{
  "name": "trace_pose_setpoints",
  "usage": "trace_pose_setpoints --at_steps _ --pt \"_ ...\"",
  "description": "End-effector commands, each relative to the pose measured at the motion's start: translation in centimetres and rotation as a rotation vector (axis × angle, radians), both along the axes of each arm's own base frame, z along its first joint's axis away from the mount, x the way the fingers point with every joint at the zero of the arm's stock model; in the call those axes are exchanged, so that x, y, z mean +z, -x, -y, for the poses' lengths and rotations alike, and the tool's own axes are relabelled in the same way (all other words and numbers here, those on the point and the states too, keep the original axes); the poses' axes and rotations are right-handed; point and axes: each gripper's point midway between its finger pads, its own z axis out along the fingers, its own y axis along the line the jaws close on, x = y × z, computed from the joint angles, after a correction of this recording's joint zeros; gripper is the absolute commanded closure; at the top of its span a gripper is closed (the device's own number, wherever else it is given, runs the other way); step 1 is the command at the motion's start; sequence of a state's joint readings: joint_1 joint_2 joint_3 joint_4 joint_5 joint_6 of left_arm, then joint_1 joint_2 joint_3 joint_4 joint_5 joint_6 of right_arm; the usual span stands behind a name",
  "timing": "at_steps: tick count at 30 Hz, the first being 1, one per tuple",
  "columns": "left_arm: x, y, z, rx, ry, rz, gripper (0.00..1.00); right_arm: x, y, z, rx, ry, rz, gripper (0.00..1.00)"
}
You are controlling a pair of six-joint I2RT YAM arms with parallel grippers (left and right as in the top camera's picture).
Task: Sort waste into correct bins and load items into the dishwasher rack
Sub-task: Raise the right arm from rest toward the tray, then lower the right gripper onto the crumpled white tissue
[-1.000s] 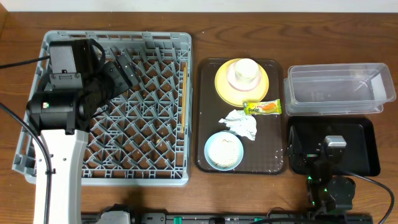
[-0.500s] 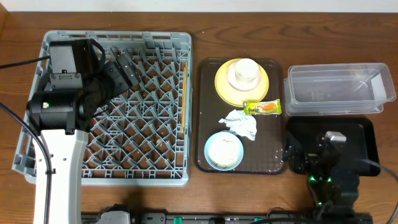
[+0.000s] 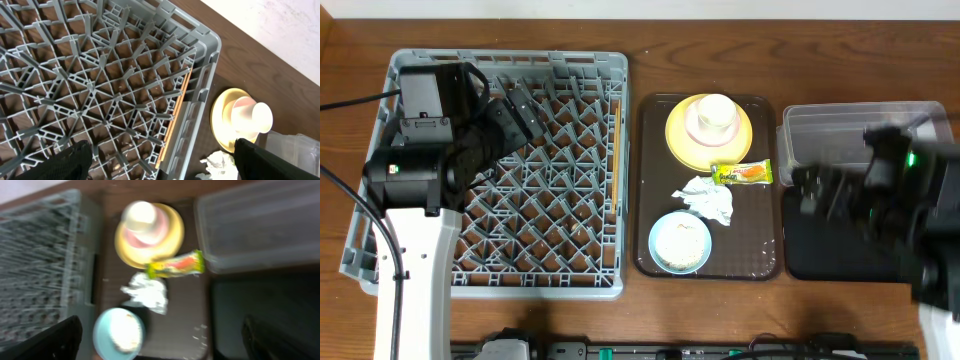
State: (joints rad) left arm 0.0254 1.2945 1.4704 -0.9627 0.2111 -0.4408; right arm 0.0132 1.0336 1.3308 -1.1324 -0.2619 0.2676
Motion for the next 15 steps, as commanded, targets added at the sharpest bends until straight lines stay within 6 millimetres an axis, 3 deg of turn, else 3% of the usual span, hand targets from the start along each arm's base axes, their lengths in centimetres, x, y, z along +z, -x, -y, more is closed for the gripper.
trace_pose_setpoints --at_steps 1,6,11,15 --pt "0.2 -0.1 0.0 -0.007 -0.002 0.005 0.08 1.4 -0.7 -3.3 0.15 -0.161 0.0 0.12" --pt "0.2 -0.1 0.0 -0.007 -0.002 0.005 0.08 -0.6 -1.1 -5.0 0.208 -0.182 -0.082 0.7" --pt "0.2 -0.1 0.0 -0.007 -0.002 0.005 0.08 -4.3 -0.3 -7.1 0.27 -0.101 -0.177 0.78" --pt "0.2 -0.1 0.0 -0.007 -0.002 0.005 0.08 -7.5 0.8 -8.7 0.33 -0.037 -0.237 0.75"
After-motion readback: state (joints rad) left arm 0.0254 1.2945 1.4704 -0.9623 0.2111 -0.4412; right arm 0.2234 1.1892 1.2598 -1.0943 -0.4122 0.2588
